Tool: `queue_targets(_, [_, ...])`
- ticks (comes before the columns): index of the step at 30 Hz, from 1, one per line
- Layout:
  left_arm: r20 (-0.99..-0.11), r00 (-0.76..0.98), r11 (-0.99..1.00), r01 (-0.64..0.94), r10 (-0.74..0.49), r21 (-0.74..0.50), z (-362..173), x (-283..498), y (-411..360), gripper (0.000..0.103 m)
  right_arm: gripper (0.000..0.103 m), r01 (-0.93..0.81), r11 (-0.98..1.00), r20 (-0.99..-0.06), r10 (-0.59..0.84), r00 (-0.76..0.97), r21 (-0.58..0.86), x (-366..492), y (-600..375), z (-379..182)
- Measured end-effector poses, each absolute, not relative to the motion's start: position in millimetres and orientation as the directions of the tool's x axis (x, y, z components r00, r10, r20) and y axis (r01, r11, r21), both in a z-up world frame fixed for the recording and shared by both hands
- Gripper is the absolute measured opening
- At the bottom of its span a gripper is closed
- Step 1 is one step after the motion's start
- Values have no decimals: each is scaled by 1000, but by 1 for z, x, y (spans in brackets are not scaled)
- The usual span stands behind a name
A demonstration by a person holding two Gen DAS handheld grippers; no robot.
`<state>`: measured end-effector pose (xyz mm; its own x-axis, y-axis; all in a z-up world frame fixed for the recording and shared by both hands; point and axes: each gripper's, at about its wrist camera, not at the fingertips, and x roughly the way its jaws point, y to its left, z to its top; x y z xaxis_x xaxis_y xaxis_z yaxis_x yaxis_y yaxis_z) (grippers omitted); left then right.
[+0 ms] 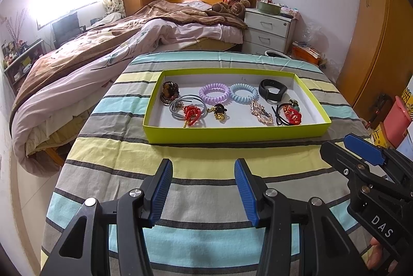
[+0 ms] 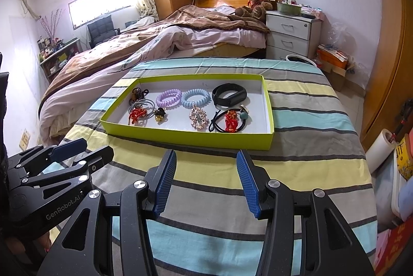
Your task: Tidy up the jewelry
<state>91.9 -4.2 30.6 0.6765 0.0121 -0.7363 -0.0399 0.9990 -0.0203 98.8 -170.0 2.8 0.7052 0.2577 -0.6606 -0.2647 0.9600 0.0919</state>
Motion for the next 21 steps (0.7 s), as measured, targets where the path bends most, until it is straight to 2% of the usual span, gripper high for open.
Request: queue_targets(21, [-739, 674, 999, -32, 0, -30, 30, 91, -7, 49, 50, -263, 960, -660, 259, 706, 95, 99, -171, 3])
